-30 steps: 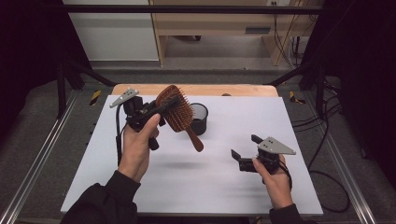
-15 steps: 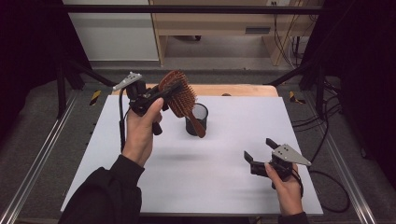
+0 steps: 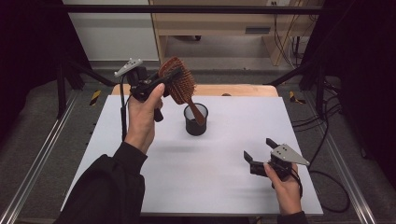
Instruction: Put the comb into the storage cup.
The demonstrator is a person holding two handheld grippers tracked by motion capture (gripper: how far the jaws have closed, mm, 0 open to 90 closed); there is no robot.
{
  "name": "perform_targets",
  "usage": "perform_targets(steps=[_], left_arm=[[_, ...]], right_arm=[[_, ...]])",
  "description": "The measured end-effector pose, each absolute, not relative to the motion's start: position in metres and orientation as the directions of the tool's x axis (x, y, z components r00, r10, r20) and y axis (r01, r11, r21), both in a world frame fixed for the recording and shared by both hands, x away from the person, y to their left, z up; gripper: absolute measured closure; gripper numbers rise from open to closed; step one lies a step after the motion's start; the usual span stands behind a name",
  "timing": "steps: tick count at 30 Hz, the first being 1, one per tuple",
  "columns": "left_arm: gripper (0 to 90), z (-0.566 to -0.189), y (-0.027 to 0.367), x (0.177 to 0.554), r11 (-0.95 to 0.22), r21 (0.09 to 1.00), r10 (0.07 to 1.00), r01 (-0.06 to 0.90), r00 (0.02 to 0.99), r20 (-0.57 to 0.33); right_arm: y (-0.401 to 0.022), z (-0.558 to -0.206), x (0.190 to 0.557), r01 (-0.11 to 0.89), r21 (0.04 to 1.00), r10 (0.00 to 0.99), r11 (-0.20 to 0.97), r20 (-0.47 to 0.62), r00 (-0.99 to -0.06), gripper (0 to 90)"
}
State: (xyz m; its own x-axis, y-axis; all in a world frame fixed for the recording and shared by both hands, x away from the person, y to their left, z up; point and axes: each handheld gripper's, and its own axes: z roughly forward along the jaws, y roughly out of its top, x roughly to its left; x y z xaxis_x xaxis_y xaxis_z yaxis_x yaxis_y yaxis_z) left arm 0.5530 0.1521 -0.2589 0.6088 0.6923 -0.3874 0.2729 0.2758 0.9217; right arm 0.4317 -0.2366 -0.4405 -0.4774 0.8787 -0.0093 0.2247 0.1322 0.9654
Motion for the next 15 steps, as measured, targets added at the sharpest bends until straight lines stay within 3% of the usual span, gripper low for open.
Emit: perform_targets(steps=[15], left_arm=[[51.6,-0.259,0.15,0.575,0.283,0.926,0.713,0.251,0.59,-0.378]], right_arm=[[-0.235,-0.441,0.432,0.229,0.965,0.883,0.13,-0.008,-0.47,3.6]])
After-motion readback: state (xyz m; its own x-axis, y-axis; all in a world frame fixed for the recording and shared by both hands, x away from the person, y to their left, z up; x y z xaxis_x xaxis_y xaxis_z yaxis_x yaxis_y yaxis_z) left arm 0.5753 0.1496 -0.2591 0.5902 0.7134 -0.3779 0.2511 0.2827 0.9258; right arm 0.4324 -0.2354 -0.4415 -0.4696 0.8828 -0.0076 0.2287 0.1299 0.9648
